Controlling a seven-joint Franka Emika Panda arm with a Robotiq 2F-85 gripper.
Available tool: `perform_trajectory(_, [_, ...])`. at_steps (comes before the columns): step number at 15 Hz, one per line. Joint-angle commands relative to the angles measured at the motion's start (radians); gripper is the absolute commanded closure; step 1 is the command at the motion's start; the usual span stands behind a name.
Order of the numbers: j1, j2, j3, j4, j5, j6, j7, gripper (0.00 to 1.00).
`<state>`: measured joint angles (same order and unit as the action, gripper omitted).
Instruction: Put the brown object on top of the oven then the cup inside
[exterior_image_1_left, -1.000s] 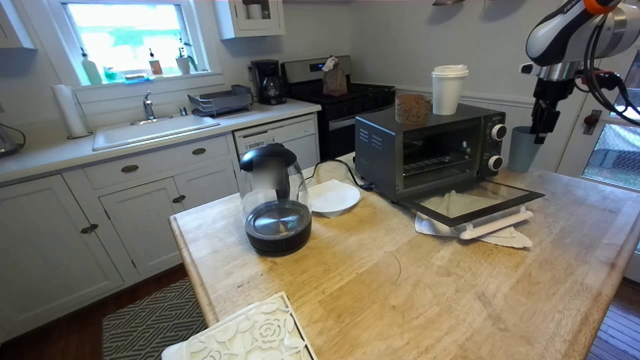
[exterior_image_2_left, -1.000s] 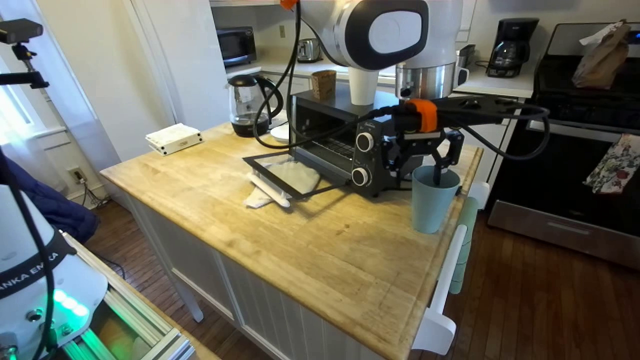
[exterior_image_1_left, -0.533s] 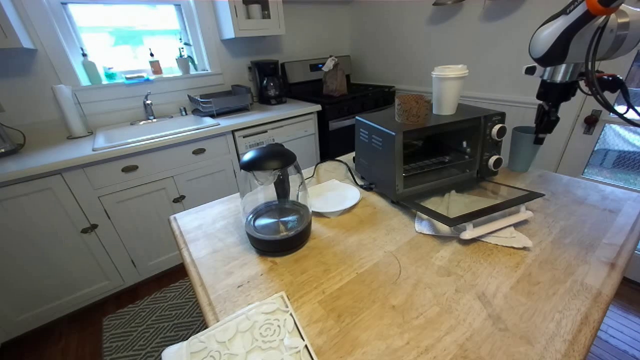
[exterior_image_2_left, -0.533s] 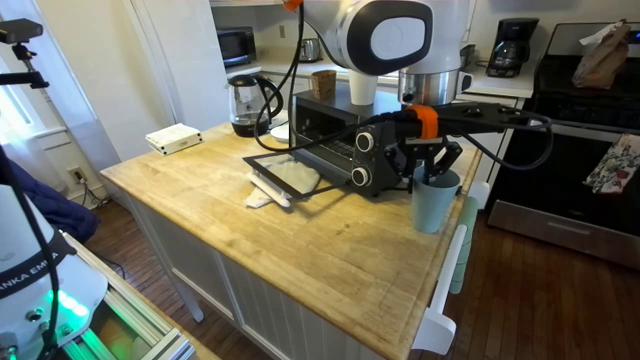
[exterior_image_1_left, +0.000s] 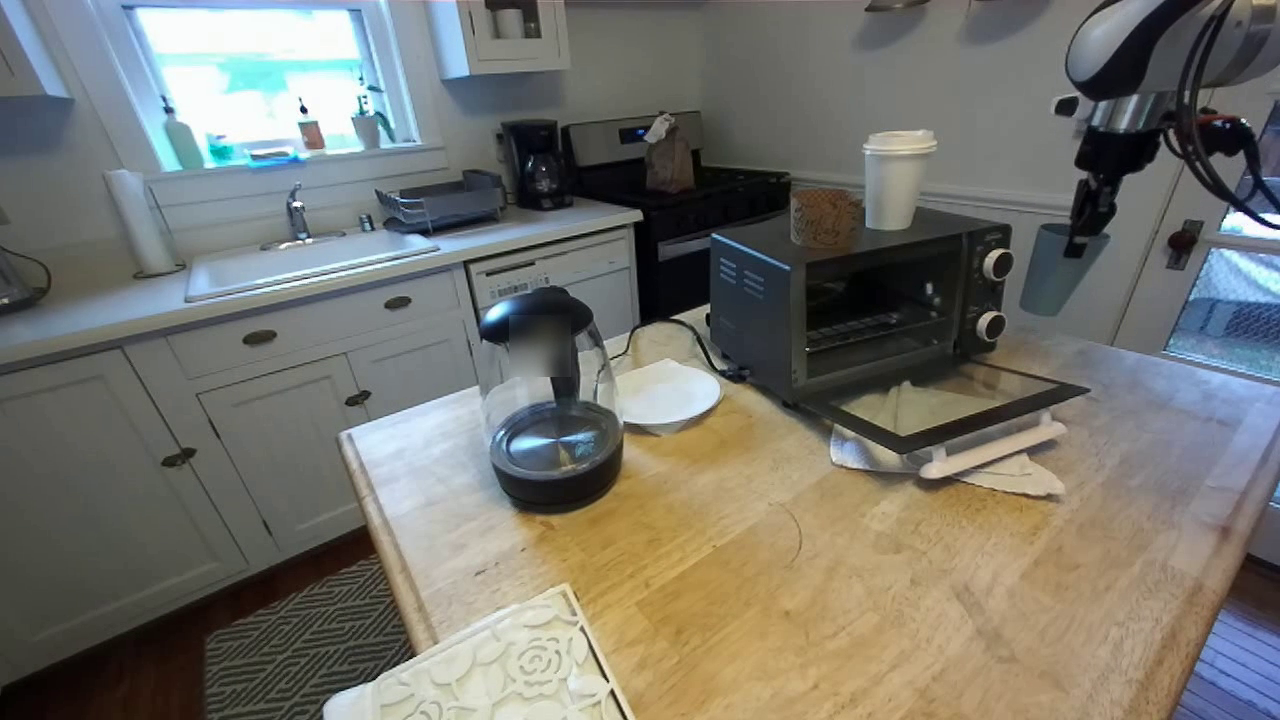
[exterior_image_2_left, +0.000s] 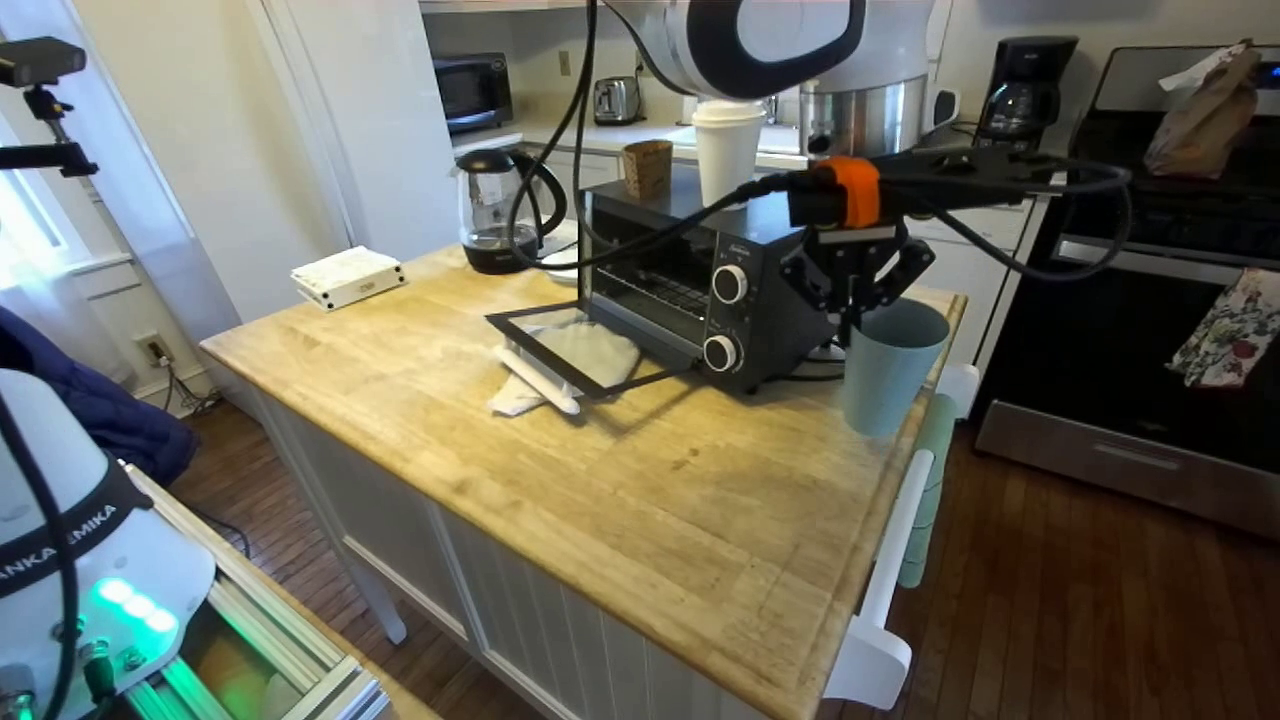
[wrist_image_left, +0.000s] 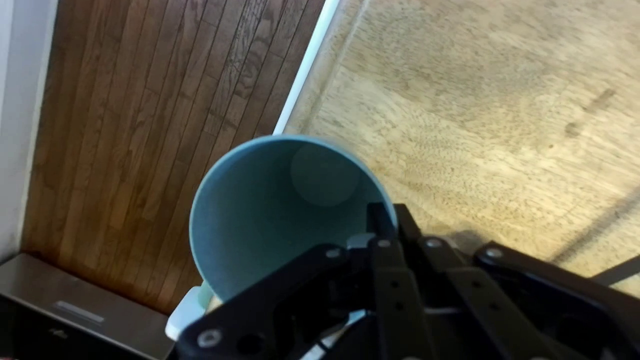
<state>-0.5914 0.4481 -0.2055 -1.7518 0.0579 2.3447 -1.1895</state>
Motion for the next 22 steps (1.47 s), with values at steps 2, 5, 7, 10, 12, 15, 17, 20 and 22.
perform_trajectory(2, [0.024,-0.217,-0.005,-0.092,0.002,-0.046,-0.003,0.99])
perform_trajectory(5, [0.054,-0.355,0.001,-0.144,0.025,-0.09,-0.11,0.99])
perform_trajectory(7, [0.1,-0.454,-0.005,-0.176,0.049,-0.136,-0.197,0.99])
perform_trajectory(10, [0.199,-0.602,-0.016,-0.227,0.043,-0.224,-0.262,0.99])
perform_trajectory(12, [0.269,-0.694,-0.009,-0.26,0.028,-0.27,-0.283,0.99])
perform_trajectory(15, [0.336,-0.679,-0.034,-0.218,0.017,-0.299,-0.244,0.96])
perform_trajectory(17, [0.387,-0.744,-0.022,-0.248,0.017,-0.327,-0.242,0.96])
perform_trajectory(20, [0.393,-0.766,-0.026,-0.272,0.017,-0.327,-0.245,0.96])
perform_trajectory(22, [0.407,-0.752,-0.022,-0.272,0.024,-0.301,-0.258,0.99])
